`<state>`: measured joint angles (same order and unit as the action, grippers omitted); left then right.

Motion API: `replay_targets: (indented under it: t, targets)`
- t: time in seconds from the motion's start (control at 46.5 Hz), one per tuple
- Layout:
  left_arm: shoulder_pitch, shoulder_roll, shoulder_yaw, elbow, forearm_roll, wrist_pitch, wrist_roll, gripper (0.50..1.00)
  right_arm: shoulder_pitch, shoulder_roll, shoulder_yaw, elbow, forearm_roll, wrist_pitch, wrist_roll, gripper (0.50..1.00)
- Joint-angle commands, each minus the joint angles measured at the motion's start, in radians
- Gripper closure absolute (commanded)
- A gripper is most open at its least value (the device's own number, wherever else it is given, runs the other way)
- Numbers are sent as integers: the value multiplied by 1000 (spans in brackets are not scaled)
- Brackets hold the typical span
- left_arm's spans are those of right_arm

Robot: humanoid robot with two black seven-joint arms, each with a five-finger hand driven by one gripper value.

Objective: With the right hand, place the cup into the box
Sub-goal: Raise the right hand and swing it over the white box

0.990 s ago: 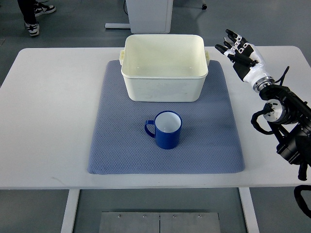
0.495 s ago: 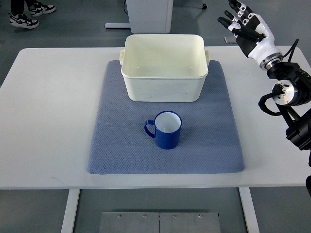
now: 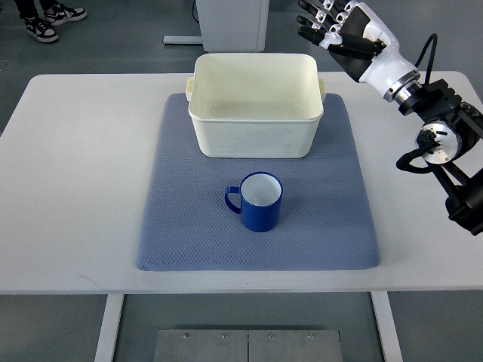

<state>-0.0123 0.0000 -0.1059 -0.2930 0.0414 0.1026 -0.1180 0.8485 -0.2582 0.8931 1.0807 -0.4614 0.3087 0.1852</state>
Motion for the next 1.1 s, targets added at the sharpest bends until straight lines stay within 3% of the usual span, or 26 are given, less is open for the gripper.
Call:
replay_targets:
  t: [0.0,0.28,1.076]
  targets:
    - [0,0,0,0,0,0,0,500,-2,-10,-28,37,0,30,0,502]
    - [0,0,0,0,0,0,0,500,-5,-9,-155,107,-17,50,14,502]
    - [0,0,0,0,0,0,0,500,-46,23,-290,88,-214,41,146,505]
